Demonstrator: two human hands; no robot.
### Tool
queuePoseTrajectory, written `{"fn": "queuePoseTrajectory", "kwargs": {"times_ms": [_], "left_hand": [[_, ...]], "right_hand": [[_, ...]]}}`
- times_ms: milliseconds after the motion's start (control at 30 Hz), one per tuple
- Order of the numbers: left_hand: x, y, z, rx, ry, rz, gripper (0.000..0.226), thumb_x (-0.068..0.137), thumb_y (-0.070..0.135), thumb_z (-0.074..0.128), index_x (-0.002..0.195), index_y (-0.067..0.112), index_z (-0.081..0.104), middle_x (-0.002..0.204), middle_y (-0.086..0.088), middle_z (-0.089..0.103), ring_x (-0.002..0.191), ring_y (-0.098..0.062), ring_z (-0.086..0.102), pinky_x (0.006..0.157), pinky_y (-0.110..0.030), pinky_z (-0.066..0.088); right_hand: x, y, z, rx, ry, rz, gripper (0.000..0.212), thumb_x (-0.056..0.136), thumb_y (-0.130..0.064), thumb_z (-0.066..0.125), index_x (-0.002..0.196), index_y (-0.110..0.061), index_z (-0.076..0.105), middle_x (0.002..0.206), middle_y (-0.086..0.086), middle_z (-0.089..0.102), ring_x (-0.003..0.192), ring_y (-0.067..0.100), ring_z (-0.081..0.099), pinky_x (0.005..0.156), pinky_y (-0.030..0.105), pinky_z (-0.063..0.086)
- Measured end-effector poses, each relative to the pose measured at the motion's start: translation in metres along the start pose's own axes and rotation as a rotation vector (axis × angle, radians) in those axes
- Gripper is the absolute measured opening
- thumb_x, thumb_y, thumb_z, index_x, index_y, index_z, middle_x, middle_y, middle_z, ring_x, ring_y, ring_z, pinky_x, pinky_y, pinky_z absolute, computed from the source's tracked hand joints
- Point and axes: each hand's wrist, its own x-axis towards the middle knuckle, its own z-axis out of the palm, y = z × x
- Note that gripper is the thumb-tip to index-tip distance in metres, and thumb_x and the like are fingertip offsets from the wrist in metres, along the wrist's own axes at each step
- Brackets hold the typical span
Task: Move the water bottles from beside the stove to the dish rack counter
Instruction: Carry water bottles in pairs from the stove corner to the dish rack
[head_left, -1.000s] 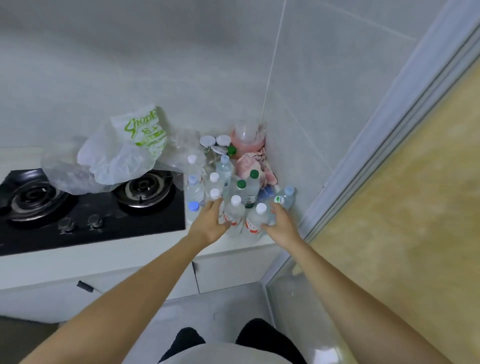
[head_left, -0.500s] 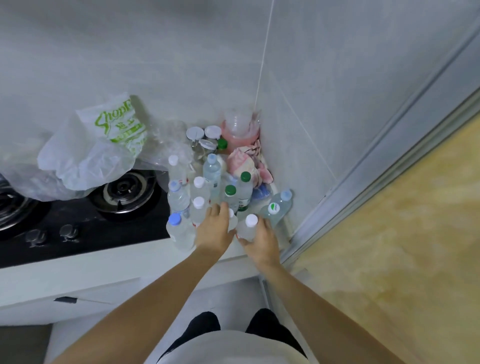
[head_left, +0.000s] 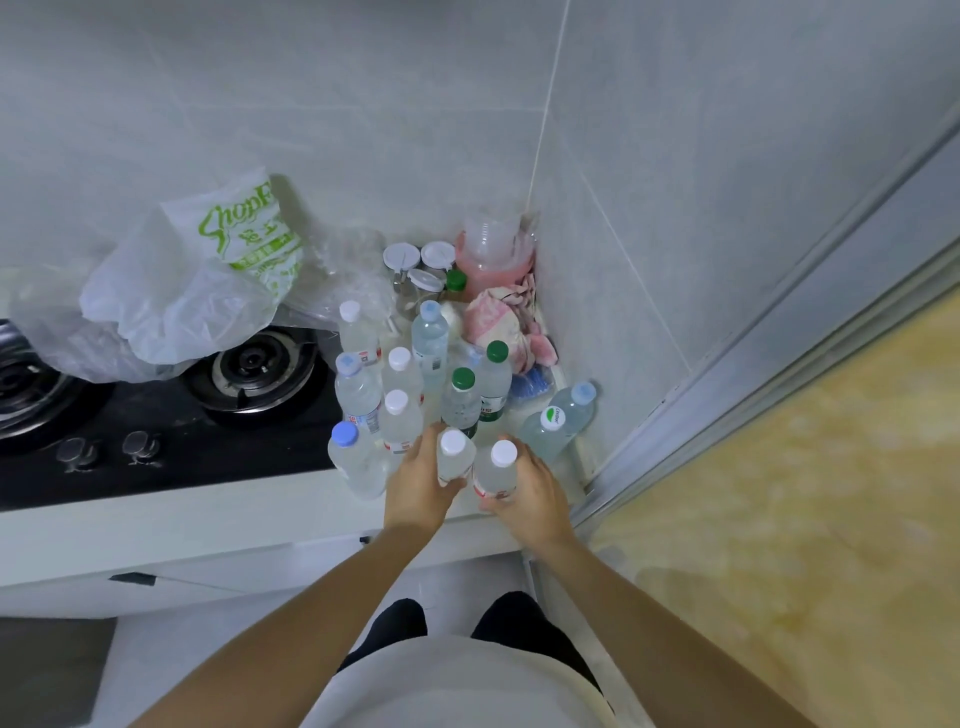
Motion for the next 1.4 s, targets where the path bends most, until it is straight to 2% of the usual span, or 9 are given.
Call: {"fn": "queuePoseTrajectory", "kwargs": {"times_ms": [200, 367, 533, 833, 1000, 1100, 1200, 1300, 1400], "left_hand": [[-0.007, 0.004, -0.005, 0.019, 0.023, 0.010, 0.048, 0.091, 0.033, 0.074, 0.126, 0.038, 0.041, 0.110, 0.006, 0.068, 0.099, -0.030, 0.068, 0.071, -0.036, 0.048], [-0.036, 0.009, -0.037, -0.098, 0.137, -0.017, 0.060, 0.087, 0.055, 0.078, 0.136, 0.042, 0.044, 0.115, 0.017, 0.072, 0.095, -0.014, 0.071, 0.079, -0.037, 0.057], [-0.072, 0.019, -0.096, -0.449, 0.245, -0.089, 0.063, 0.077, 0.043, 0.093, 0.126, 0.042, 0.054, 0.117, 0.028, 0.070, 0.109, 0.006, 0.067, 0.079, -0.010, 0.055], [-0.165, 0.000, -0.217, -0.788, 0.524, -0.123, 0.050, 0.080, 0.048, 0.082, 0.123, 0.027, 0.066, 0.118, -0.004, 0.076, 0.114, -0.026, 0.073, 0.098, -0.049, 0.058], [-0.244, -0.050, -0.266, -0.910, 0.702, -0.159, 0.059, 0.086, 0.064, 0.076, 0.137, 0.039, 0.061, 0.131, -0.005, 0.073, 0.123, -0.028, 0.071, 0.105, -0.049, 0.055], [-0.297, -0.084, -0.303, -0.937, 0.810, -0.185, 0.051, 0.085, 0.065, 0.075, 0.132, 0.048, 0.062, 0.126, -0.002, 0.076, 0.118, -0.026, 0.074, 0.096, -0.038, 0.061], [-0.349, -0.119, -0.343, -0.965, 0.919, -0.191, 0.050, 0.088, 0.061, 0.073, 0.131, 0.036, 0.063, 0.117, -0.006, 0.078, 0.109, -0.030, 0.076, 0.094, -0.042, 0.062], [-0.411, -0.156, -0.392, -1.001, 1.061, -0.174, 0.060, 0.082, 0.058, 0.074, 0.121, 0.014, 0.064, 0.095, -0.013, 0.073, 0.083, -0.033, 0.074, 0.075, -0.040, 0.063], [-0.469, -0.187, -0.431, -0.970, 1.222, -0.213, 0.056, 0.080, 0.060, 0.071, 0.112, 0.014, 0.066, 0.091, -0.017, 0.071, 0.079, -0.035, 0.070, 0.065, -0.037, 0.062]], "right_hand": [[0.001, 0.008, -0.007, -0.008, 0.002, -0.072, 0.066, 0.070, -0.050, 0.090, 0.123, -0.033, 0.054, 0.119, -0.013, 0.069, 0.107, 0.017, 0.068, 0.080, 0.030, 0.052], [-0.012, -0.006, -0.022, 0.187, 0.047, -0.176, 0.063, 0.066, -0.057, 0.086, 0.116, -0.047, 0.050, 0.115, -0.033, 0.059, 0.109, 0.001, 0.059, 0.087, 0.025, 0.052], [-0.014, -0.062, -0.043, 0.588, -0.060, -0.228, 0.064, 0.070, -0.028, 0.094, 0.121, -0.039, 0.056, 0.122, -0.018, 0.067, 0.114, 0.006, 0.067, 0.094, 0.034, 0.060], [-0.044, -0.203, -0.042, 0.889, -0.444, -0.323, 0.046, 0.073, -0.034, 0.086, 0.115, -0.028, 0.069, 0.104, -0.002, 0.079, 0.096, 0.014, 0.076, 0.076, 0.022, 0.059], [-0.102, -0.291, 0.018, 0.921, -0.692, -0.377, 0.044, 0.072, -0.051, 0.086, 0.113, -0.037, 0.074, 0.107, 0.002, 0.080, 0.101, 0.021, 0.077, 0.086, 0.037, 0.061], [-0.146, -0.343, 0.059, 0.882, -0.850, -0.420, 0.062, 0.069, -0.066, 0.088, 0.121, -0.037, 0.070, 0.117, 0.006, 0.078, 0.111, 0.028, 0.075, 0.098, 0.053, 0.059], [-0.193, -0.392, 0.104, 0.865, -0.929, -0.445, 0.071, 0.066, -0.072, 0.086, 0.128, -0.043, 0.066, 0.121, 0.002, 0.076, 0.111, 0.025, 0.076, 0.092, 0.045, 0.060], [-0.254, -0.453, 0.154, 0.827, -1.021, -0.505, 0.068, 0.068, -0.070, 0.086, 0.126, -0.040, 0.065, 0.117, 0.007, 0.077, 0.103, 0.031, 0.078, 0.084, 0.045, 0.064], [-0.314, -0.512, 0.195, 0.786, -1.090, -0.588, 0.062, 0.068, -0.069, 0.086, 0.117, -0.035, 0.067, 0.105, 0.009, 0.078, 0.087, 0.029, 0.080, 0.070, 0.033, 0.063]]}}
